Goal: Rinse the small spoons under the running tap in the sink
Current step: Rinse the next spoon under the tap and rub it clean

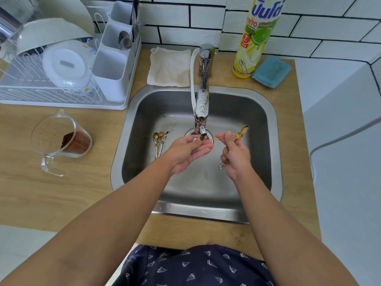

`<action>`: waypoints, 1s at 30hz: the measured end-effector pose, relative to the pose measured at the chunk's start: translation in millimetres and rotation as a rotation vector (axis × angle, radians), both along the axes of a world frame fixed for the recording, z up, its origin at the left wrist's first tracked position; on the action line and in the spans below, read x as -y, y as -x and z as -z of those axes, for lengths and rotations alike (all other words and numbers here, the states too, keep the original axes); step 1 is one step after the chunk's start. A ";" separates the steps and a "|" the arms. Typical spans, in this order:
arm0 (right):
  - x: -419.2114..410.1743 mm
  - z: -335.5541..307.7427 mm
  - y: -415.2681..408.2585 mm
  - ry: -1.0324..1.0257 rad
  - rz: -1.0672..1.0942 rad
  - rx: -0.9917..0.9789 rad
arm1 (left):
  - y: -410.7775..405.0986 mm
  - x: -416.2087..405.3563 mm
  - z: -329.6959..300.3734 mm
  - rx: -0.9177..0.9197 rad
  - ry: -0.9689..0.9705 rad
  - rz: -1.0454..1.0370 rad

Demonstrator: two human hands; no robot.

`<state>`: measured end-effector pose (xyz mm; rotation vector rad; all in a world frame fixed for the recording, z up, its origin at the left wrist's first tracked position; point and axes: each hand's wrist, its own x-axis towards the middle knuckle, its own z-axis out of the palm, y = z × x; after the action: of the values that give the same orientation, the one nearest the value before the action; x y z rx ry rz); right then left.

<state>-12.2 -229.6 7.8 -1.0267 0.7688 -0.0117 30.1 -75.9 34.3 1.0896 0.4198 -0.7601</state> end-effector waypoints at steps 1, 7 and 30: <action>0.5 -0.3 0.2 0.002 0.001 0.002 | 0.6 -0.9 0.3 -0.010 0.008 0.003; -8.8 -2.0 2.0 0.018 -0.037 -0.014 | 7.2 7.2 4.2 0.055 -0.252 0.002; -25.3 -12.9 -3.4 0.041 -0.012 -0.051 | 5.5 -3.3 5.5 0.237 -0.432 0.093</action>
<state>-8.9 -204.3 20.7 -1.0739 0.8115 0.0090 24.5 -72.6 28.8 1.5949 0.3399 -0.6249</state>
